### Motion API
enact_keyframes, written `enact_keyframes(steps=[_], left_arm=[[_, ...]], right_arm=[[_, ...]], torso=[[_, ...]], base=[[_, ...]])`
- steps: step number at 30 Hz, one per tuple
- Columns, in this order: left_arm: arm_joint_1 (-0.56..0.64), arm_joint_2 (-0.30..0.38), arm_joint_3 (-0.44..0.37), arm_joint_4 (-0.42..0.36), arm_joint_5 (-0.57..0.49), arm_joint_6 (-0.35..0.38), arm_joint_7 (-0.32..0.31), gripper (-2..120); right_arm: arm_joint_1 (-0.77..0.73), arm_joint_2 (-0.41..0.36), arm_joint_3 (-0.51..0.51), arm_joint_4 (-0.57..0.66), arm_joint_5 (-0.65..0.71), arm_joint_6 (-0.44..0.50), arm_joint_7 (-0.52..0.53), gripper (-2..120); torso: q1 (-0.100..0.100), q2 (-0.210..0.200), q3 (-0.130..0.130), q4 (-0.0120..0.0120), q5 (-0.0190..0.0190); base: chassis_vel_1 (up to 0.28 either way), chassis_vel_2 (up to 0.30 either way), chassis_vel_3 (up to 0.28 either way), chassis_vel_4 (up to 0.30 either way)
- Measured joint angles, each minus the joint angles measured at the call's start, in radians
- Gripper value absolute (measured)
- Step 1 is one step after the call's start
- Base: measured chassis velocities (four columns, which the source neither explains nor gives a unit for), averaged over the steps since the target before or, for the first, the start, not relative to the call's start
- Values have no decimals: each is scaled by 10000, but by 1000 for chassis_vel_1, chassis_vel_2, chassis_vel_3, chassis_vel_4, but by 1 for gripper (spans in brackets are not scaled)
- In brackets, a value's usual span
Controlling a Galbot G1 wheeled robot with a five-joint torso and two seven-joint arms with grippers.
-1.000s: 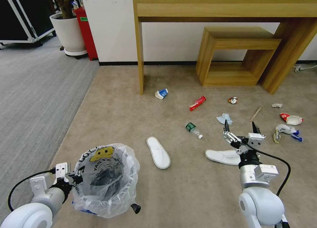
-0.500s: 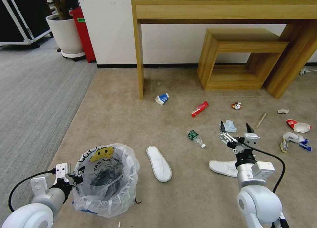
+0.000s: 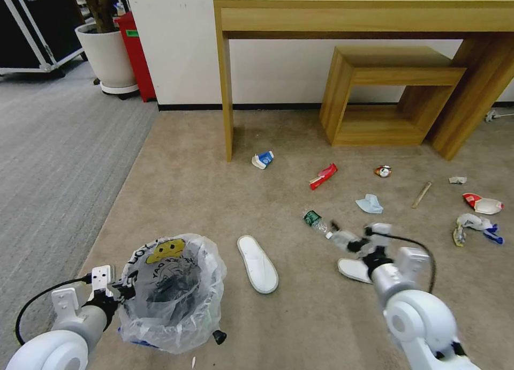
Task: Pick up the trash bin and place the garbage on the floor into it.
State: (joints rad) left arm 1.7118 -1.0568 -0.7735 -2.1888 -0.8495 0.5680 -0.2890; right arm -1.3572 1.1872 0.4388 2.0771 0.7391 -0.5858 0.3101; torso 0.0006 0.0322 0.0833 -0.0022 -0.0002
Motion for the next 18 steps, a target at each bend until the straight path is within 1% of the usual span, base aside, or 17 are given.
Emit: enact_keyframes(steps=[1, 2, 3, 4, 5, 6, 7, 8, 9, 10, 11, 12, 13, 15, 18], left_arm=[[2, -19, -9, 2, 0, -2, 1, 1], [5, -27, -15, 2, 0, -1, 4, 1], [19, -57, -48, 1, 6, -9, 4, 1], [37, -87, -65, -4, 13, -14, 3, 1], [37, -87, -65, -4, 13, -14, 3, 1], [49, -110, -68, -6, 23, -15, 3, 1], [81, -171, -69, -12, 65, -25, 3, 1], [81, -171, -69, -12, 65, -25, 3, 1], [110, -227, -70, -13, 118, -43, 5, 1], [152, -318, -69, -5, 219, -79, 58, 1], [152, -318, -69, -5, 219, -79, 58, 1], [193, -389, -69, 29, 291, -107, 93, 1], [201, -421, -84, 37, 306, -110, 96, 1], [207, -438, -100, 37, 307, -110, 97, 1], [268, -515, -160, 36, 317, -117, 98, 1]], right_arm=[[230, -164, -408, -263, 575, -372, 497, 100], [360, -224, -595, -419, 800, -539, 705, 100], [736, -343, -1106, -926, 1135, -735, 1058, 100], [992, -390, -1408, -1257, 1235, -798, 1190, 100], [992, -390, -1408, -1257, 1235, -798, 1190, 100], [1204, -404, -1636, -1505, 1323, -862, 1310, 100], [1555, -387, -2042, -1932, 1419, -904, 1463, 100], [1555, -387, -2042, -1932, 1419, -904, 1463, 100], [1825, -317, -2354, -2305, 1410, -905, 1493, 100], [2223, -91, -2825, -2968, 1344, -854, 1501, 100], [2223, -91, -2825, -2968, 1344, -854, 1501, 100], [2593, 184, -3340, -3804, 1104, -614, 1365, 100], [2795, 323, -3639, -4261, 963, -466, 1269, 100], [2878, 377, -3751, -4440, 897, -415, 1228, 100], [3318, 639, -4249, -5265, 568, -102, 988, 100]], torso=[[0, 0, 0, 0, 1], [0, 0, 0, -1, 2], [0, 0, 0, -1, 3], [0, 0, 1, -1, 2], [0, 0, 1, -1, 2], [0, 0, 1, 0, 3], [0, 0, 0, 0, 2], [0, 0, 0, 0, 2], [0, 0, 1, 0, 2], [0, 0, 1, 0, 1], [0, 0, 1, 0, 1], [0, 0, 1, 0, 1], [0, 0, 1, 0, 1], [0, 0, 1, -1, 1], [-1, 1, 1, -1, 0]], base=[[0, 0, 0, 0], [0, 0, 0, 0], [0, 0, 0, 0], [0, 0, 0, 0], [0, 0, 0, 0], [0, 0, 0, 0], [0, 0, 0, 0], [0, 0, 0, 0], [0, 0, 0, 0], [0, 0, 0, 0], [0, 0, 0, 0], [0, 0, 0, 0], [0, 0, 0, 0], [0, 0, 0, 0], [0, 0, 0, 0]])
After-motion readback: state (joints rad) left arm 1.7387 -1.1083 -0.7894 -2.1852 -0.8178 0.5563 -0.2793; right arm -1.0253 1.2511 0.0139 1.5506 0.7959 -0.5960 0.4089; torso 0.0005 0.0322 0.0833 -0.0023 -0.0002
